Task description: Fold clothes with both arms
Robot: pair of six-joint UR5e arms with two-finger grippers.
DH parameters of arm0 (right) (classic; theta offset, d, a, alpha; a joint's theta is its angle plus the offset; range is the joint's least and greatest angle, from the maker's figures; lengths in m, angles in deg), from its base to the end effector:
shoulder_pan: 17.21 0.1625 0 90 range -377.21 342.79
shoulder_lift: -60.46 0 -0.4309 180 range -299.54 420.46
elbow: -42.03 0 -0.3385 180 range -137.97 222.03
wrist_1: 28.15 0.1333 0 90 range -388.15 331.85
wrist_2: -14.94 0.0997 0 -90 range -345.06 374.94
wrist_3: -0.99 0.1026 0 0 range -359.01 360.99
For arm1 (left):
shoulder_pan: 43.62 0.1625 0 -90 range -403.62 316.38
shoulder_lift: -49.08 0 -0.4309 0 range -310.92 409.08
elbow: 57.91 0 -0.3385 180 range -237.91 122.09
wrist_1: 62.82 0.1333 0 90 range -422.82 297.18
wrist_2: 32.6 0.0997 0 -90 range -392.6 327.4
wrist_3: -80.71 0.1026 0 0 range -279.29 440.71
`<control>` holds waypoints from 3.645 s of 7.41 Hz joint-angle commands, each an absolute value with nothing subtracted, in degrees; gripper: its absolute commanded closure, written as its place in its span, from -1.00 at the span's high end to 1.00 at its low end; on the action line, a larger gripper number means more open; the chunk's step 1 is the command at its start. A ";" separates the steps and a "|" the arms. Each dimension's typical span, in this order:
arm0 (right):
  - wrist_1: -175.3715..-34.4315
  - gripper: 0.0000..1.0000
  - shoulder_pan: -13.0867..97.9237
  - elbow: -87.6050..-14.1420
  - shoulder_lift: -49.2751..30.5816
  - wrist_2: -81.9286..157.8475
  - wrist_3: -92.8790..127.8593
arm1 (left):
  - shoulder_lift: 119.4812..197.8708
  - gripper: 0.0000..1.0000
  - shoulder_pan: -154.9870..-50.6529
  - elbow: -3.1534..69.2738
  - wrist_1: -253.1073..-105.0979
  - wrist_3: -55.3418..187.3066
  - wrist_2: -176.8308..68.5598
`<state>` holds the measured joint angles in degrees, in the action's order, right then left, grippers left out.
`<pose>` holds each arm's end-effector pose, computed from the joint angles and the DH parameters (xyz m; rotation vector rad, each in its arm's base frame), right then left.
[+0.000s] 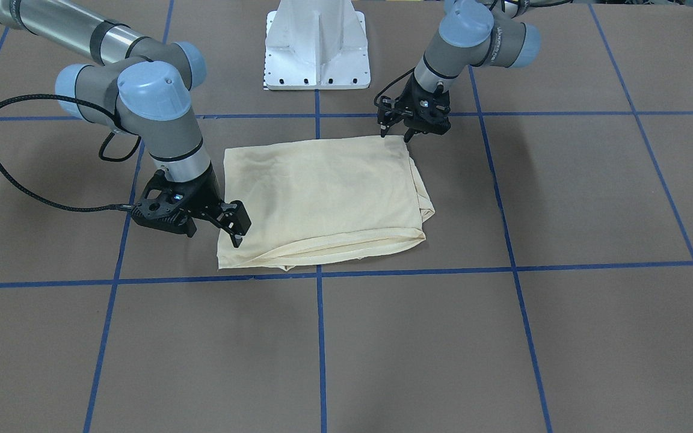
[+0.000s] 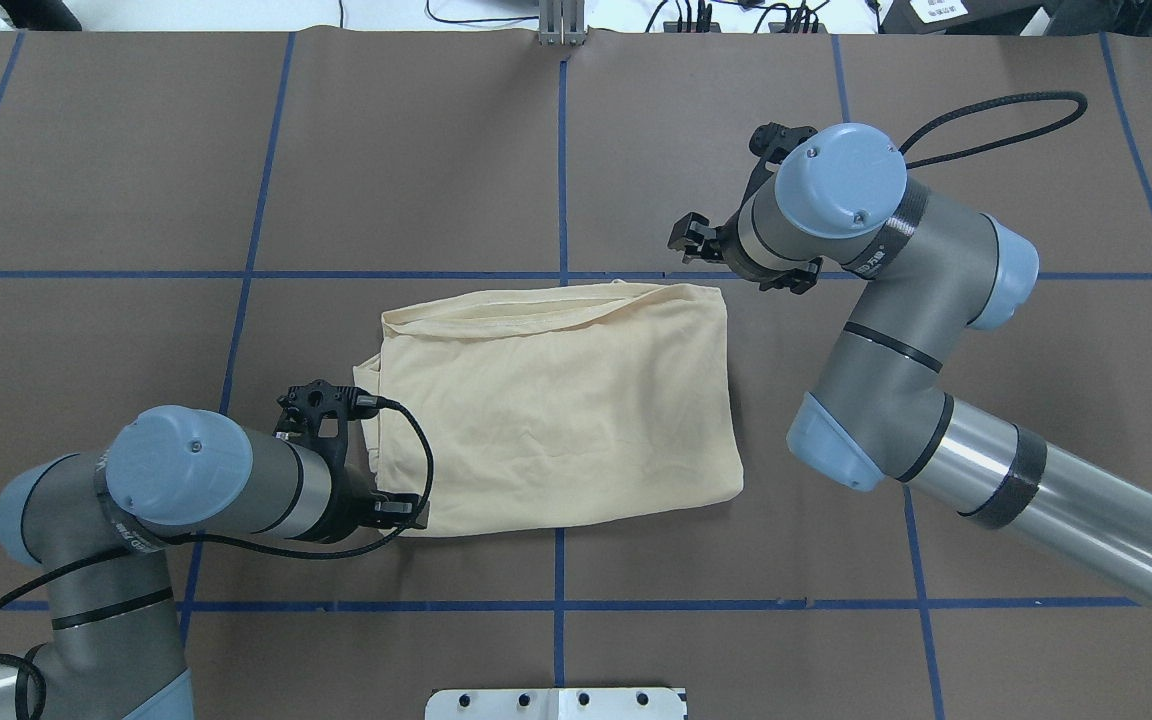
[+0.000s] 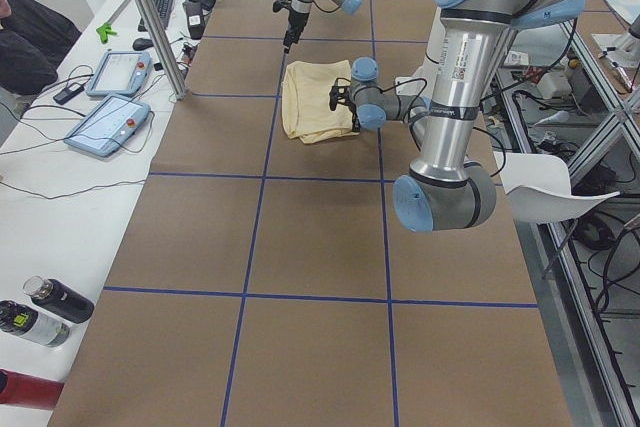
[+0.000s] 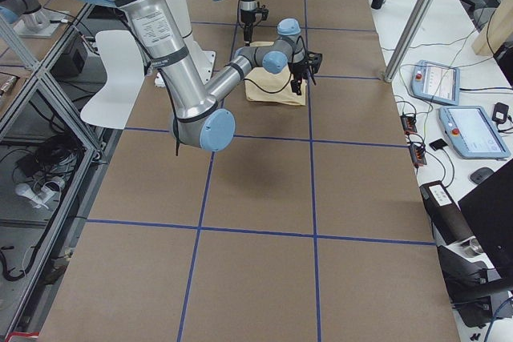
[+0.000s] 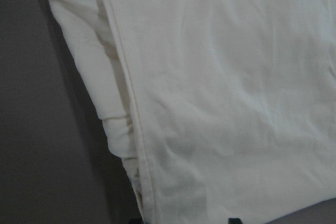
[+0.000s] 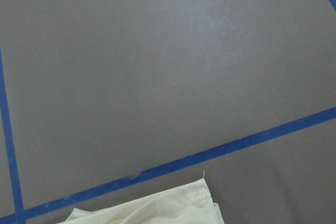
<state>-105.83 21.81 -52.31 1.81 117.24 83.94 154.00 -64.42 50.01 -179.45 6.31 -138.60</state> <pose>-0.4273 -0.4897 0.3260 0.1419 -0.8540 0.4332 0.4590 -0.2867 0.3595 0.0810 1.0577 0.0628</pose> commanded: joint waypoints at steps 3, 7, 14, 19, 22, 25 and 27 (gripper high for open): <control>-105.76 1.00 21.81 -52.45 1.84 117.16 83.96 | 154.11 0.25 -64.37 49.49 -179.45 6.27 -138.69; -105.76 1.00 21.72 -52.54 1.93 117.15 84.22 | 154.11 -0.26 -62.79 49.49 -179.63 6.01 -138.77; -105.41 1.00 21.55 -52.28 1.58 117.15 83.96 | 152.18 -1.00 -66.37 49.41 -178.67 9.93 -138.51; -105.41 1.00 21.20 -52.45 1.84 117.07 84.31 | 164.58 -1.00 -86.65 27.27 -178.14 34.27 -135.88; -105.41 1.00 21.02 -52.45 2.01 117.07 84.49 | 184.83 -1.00 -92.39 2.43 -180.07 39.57 -135.87; -105.41 1.00 20.85 -52.27 2.27 116.89 84.22 | 183.04 0.98 -93.72 4.73 -182.25 45.02 -137.10; -105.41 1.00 19.62 -51.58 4.46 116.19 84.92 | 176.21 1.00 -93.90 14.38 -182.18 44.77 -145.41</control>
<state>-105.40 20.45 -52.07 2.93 116.69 84.48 180.15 -93.74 8.74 -182.07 44.68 -140.66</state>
